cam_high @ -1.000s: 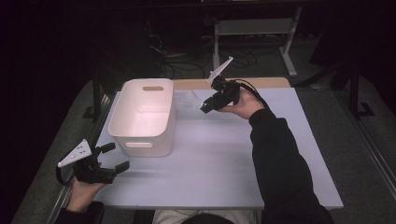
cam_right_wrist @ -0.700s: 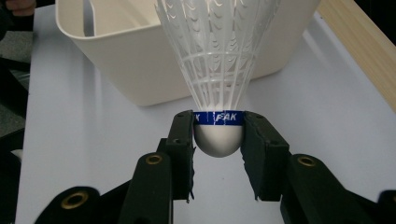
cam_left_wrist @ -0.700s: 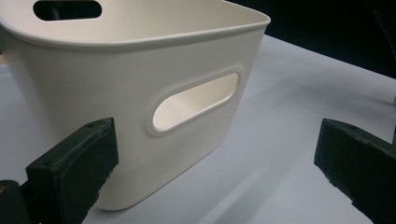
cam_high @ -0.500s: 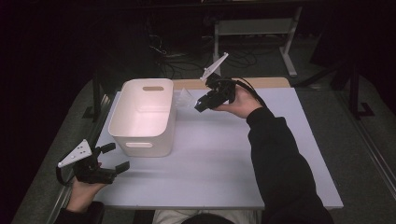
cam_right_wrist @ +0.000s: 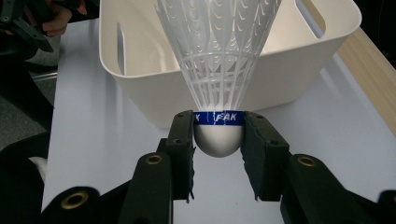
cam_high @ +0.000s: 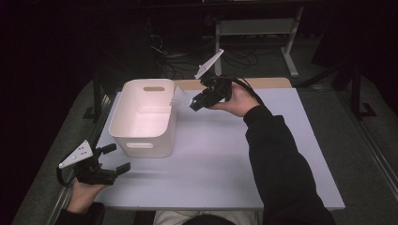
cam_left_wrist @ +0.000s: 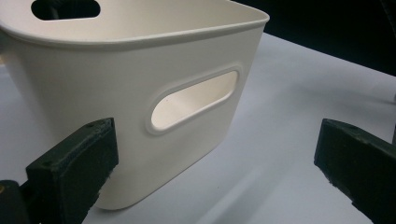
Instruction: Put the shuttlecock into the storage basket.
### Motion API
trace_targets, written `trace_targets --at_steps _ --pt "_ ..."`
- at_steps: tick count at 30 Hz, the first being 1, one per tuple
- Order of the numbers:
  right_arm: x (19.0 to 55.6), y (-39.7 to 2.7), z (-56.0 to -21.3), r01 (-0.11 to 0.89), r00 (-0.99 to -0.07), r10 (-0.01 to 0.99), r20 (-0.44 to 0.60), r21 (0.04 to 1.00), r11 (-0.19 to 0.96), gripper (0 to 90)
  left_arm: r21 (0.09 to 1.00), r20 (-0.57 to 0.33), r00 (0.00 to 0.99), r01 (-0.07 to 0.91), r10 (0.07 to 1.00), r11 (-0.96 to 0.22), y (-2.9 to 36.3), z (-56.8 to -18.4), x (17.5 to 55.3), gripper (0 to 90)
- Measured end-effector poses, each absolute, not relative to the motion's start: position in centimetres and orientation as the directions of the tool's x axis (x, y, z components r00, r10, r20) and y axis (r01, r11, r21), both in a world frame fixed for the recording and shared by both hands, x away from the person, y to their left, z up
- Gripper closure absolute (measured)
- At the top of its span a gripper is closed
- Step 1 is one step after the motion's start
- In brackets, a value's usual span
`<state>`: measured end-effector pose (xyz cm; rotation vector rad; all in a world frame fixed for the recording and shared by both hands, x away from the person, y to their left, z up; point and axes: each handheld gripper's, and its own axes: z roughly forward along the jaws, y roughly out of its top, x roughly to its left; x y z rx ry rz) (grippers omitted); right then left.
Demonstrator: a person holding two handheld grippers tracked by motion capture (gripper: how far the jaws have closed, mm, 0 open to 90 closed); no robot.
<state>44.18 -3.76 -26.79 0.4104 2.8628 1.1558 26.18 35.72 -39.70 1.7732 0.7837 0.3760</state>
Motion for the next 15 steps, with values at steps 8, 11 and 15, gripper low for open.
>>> trace_targets --at_steps 8,11,15 --pt "43.8 -2.3 -25.7 0.199 -0.973 0.223 0.055 0.689 0.697 64.1 0.932 -0.127 0.729 0.320 0.673 -0.171 35.7 -39.7 26.2 0.0" --pt "43.7 -2.0 -25.5 0.195 -0.974 0.220 0.053 0.690 0.697 64.1 0.932 -0.127 0.729 0.321 0.673 -0.171 35.7 -39.7 26.2 0.0" --pt "43.7 -1.6 -25.2 0.193 -0.975 0.218 0.051 0.687 0.700 64.1 0.931 -0.126 0.731 0.321 0.671 -0.175 35.7 -39.7 26.2 0.0"
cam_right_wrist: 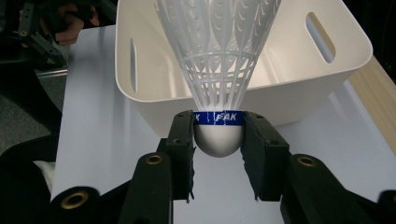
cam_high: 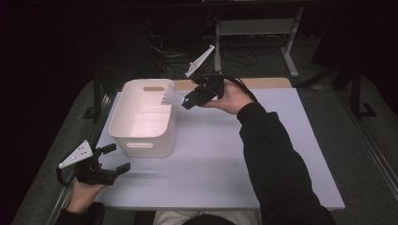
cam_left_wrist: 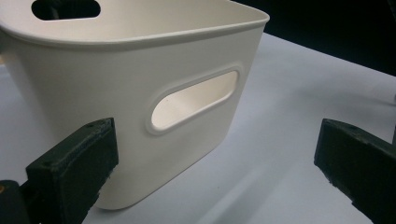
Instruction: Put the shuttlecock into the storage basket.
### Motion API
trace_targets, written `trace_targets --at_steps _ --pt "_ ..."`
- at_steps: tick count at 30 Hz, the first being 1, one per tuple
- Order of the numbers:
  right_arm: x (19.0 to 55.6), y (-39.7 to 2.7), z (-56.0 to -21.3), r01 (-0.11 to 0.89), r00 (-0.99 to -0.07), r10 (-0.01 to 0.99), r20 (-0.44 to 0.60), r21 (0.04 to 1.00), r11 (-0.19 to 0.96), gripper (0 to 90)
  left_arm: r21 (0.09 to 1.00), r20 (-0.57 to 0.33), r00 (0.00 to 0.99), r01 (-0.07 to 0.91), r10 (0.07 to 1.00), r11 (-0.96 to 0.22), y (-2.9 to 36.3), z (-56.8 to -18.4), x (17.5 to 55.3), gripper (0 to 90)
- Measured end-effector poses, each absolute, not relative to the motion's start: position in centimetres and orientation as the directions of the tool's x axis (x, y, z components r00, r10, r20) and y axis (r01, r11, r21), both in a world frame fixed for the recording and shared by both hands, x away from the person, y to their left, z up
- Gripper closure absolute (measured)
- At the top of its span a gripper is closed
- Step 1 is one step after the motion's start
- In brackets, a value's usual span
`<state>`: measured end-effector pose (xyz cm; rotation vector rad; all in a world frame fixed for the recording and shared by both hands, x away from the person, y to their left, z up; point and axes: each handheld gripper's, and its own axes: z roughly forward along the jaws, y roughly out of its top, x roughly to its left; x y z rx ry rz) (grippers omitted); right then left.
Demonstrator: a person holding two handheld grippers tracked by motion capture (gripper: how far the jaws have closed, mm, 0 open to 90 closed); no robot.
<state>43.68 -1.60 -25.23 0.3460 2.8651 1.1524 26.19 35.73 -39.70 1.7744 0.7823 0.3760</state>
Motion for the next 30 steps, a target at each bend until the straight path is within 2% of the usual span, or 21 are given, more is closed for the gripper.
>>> trace_targets --at_steps 30 --pt "43.3 3.2 -24.5 0.131 -0.989 0.148 0.033 0.672 0.729 64.1 0.931 -0.126 0.732 0.320 0.670 -0.175 35.7 -39.7 26.2 0.0"
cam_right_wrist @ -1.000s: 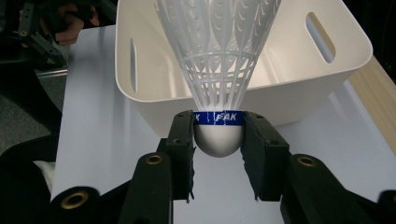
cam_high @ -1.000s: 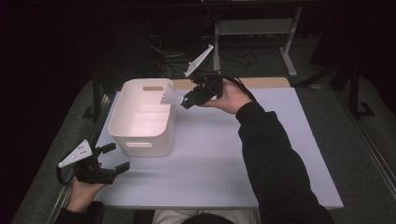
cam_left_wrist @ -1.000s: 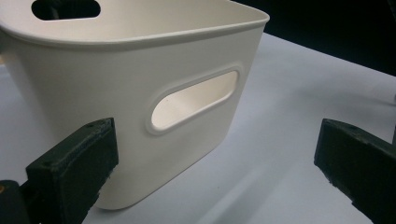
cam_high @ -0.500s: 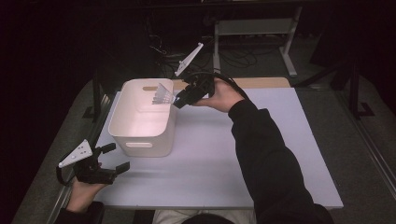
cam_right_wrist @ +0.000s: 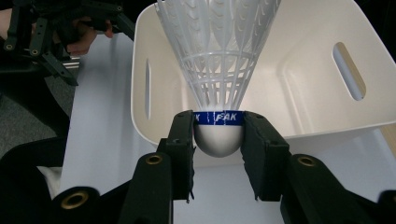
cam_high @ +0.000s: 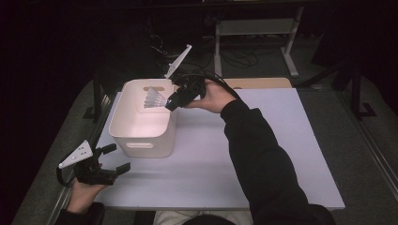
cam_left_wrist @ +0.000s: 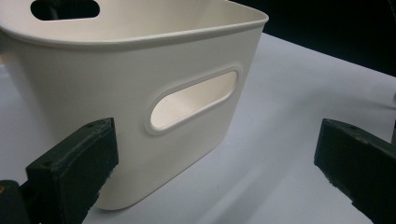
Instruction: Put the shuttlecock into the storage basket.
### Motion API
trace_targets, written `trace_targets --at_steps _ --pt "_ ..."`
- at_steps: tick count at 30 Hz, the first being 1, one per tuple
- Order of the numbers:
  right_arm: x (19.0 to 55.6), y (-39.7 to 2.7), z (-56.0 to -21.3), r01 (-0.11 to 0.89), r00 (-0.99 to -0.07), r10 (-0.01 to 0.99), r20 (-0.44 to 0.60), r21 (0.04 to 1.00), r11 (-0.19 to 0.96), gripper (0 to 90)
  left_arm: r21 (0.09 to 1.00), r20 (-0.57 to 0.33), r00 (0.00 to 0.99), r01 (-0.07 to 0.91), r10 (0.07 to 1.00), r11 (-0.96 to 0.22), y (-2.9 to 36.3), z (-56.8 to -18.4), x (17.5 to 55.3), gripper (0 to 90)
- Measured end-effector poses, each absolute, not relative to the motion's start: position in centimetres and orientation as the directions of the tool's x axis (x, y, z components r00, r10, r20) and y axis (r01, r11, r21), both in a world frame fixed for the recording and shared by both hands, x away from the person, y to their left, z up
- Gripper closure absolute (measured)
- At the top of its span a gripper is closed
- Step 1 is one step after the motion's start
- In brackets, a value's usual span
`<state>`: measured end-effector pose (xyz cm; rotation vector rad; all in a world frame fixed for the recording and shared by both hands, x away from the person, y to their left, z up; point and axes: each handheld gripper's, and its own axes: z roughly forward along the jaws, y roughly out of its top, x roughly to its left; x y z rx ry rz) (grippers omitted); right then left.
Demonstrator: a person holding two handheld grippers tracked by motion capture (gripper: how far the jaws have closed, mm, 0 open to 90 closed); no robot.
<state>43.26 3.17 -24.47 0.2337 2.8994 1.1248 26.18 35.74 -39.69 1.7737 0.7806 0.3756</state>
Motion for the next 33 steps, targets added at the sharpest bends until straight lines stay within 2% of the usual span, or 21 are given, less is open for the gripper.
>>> trace_targets --at_steps 33 --pt "43.5 6.9 -26.4 0.113 -0.993 0.097 0.060 0.653 0.749 64.1 0.932 -0.126 0.735 0.318 0.666 -0.174 35.7 -39.7 26.2 0.0"
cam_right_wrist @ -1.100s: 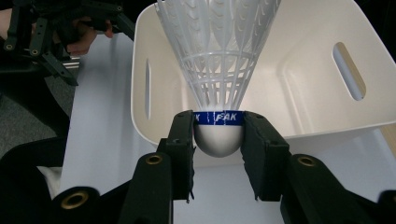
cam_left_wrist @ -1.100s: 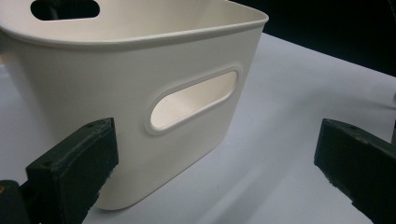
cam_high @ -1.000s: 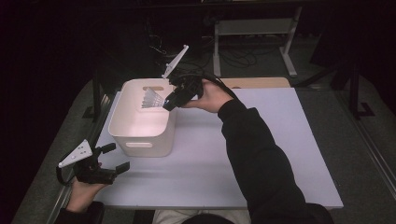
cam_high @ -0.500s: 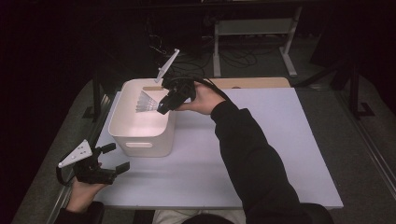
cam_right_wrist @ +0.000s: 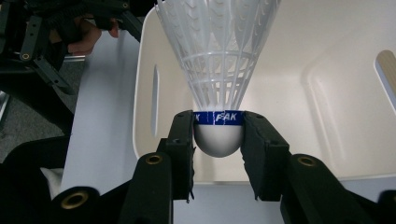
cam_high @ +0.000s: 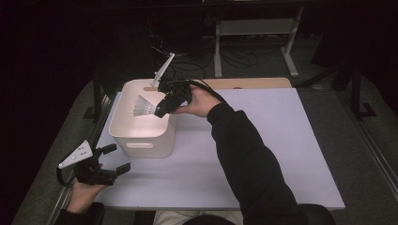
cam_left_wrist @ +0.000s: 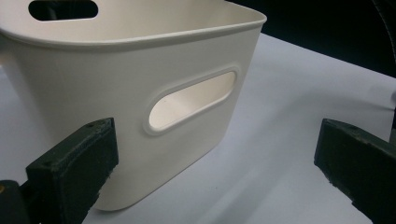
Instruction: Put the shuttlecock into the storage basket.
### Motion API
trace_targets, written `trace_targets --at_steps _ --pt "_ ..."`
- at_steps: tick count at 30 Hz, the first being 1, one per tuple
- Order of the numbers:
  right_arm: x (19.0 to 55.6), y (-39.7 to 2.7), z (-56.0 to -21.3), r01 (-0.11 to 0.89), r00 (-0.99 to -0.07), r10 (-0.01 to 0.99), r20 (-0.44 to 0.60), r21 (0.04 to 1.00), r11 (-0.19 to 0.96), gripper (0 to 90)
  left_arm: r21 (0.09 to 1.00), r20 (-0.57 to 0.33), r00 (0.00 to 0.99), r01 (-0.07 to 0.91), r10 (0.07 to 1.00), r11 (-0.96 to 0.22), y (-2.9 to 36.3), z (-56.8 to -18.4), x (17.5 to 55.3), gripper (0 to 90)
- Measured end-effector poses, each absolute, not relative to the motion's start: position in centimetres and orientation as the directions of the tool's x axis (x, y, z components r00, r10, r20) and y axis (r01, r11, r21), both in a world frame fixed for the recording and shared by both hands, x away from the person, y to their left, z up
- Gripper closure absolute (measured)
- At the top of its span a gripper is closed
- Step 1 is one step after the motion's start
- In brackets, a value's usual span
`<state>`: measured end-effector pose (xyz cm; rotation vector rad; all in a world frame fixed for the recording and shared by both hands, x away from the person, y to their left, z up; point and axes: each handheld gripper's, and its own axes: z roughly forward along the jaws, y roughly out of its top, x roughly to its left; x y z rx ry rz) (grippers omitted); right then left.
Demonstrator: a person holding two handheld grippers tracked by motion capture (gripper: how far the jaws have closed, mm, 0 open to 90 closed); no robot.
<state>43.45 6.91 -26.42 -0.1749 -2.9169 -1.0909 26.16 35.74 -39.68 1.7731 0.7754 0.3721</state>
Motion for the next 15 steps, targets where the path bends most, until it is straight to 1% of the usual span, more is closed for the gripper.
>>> trace_targets --at_steps 15 --pt "43.7 8.2 -28.0 0.118 -0.993 0.090 0.076 0.642 0.757 64.1 0.933 -0.128 0.736 0.317 0.665 -0.171 35.8 -39.7 26.1 0.0"
